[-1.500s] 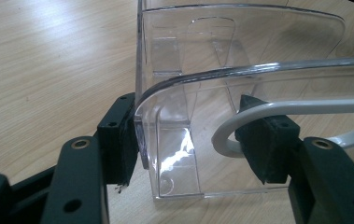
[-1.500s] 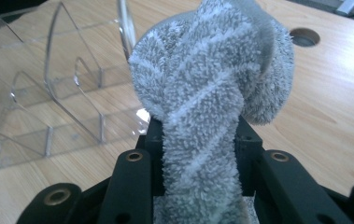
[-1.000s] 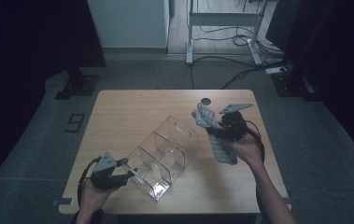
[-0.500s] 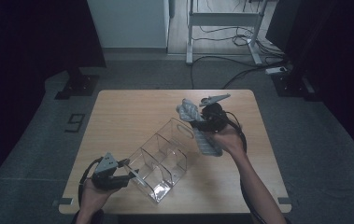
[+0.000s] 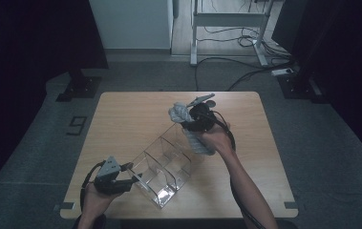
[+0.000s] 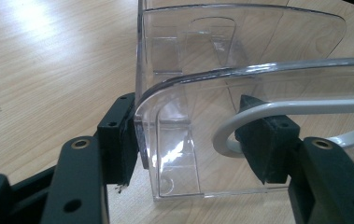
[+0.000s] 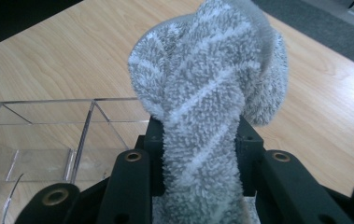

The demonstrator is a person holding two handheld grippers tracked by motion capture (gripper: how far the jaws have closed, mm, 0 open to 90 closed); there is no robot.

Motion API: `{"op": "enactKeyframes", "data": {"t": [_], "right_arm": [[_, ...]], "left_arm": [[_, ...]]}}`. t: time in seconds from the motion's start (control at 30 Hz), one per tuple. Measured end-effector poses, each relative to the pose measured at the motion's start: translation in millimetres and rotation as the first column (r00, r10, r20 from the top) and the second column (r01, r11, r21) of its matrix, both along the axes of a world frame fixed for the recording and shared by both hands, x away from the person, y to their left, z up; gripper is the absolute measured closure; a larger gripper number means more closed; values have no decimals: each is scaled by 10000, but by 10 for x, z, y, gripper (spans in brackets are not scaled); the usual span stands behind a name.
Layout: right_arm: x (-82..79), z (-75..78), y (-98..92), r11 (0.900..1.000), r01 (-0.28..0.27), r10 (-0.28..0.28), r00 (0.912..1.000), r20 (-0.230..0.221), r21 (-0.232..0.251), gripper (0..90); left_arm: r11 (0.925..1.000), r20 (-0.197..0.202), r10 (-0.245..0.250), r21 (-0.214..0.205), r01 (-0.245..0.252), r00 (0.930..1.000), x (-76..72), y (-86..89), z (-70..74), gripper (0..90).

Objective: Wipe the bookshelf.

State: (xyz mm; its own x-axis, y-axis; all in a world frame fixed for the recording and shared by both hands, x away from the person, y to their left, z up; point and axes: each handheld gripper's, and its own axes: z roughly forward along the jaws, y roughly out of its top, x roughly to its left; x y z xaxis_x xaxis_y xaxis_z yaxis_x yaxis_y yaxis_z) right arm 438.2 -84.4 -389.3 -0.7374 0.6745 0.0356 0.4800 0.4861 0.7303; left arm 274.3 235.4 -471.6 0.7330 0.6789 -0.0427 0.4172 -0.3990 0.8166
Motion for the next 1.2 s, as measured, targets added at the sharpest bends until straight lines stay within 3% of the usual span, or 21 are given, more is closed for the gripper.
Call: {"op": "enactKeyframes", "data": {"t": [0.4,0.7,1.2], "right_arm": [[96,-97,161,9964,108,-125,9997,-189,-845,688],[44,-102,137,9952,188,-176,9998,127,-960,666],[-125,-119,-159,9978,215,-215,9998,13,-632,659]], "left_arm": [[10000,2,56,5,-56,10000,1,-5,1,417],[9983,-43,543,235,-542,9985,-5,-23,24,433],[9976,4,648,233,-648,9979,-2,-34,22,437]]}}
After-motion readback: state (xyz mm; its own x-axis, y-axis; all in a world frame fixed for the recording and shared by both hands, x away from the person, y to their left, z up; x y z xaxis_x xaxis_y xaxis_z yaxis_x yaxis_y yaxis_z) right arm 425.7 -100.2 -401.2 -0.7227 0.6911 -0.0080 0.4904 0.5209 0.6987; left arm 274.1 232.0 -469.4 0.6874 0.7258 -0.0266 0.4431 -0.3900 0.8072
